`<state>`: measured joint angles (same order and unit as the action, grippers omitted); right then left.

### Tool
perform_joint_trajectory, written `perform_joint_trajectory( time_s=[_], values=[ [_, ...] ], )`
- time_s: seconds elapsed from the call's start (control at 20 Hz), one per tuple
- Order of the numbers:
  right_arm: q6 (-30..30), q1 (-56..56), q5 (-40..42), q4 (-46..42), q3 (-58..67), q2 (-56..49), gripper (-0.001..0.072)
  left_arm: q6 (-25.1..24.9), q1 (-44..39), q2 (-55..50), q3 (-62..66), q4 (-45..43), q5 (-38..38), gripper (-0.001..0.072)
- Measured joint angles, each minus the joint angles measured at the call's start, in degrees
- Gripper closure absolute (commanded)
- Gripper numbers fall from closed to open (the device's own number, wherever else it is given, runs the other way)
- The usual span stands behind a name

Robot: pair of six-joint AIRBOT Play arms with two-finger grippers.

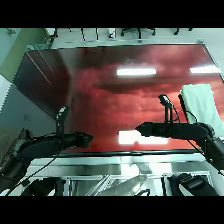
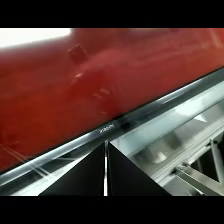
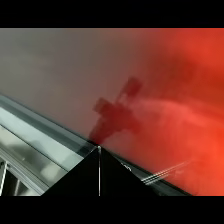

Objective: Fold the shirts.

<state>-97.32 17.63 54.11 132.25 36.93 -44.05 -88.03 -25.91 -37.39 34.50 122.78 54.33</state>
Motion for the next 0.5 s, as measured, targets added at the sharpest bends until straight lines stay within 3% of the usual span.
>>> perform_joint_trajectory(
  time_s=[0.2,0.25,0.3,0.35,0.5],
  values=[
    [0.0,0.0,0.0,0.0,0.0,0.0,0.0689,0.2,5.6,3.9,1.6,-9.2,1.5,0.0685],
    [0.0,0.0,0.0,0.0,0.0,0.0,0.0689,0.1,8.4,4.6,2.6,-14.2,2.7,0.0647],
    [0.0,0.0,0.0,0.0,0.0,0.0,0.0689,0.1,11.3,5.0,3.7,-19.5,3.9,0.0203],
    [0.0,0.0,0.0,0.0,0.0,0.0,0.0689,0.1,15.0,5.1,4.7,-25.8,5.3,0.001],
    [0.0,0.0,0.0,0.0,0.0,0.0,0.0689,0.2,28.0,2.4,6.3,-42.4,7.9,-0.0005]
  ],
)
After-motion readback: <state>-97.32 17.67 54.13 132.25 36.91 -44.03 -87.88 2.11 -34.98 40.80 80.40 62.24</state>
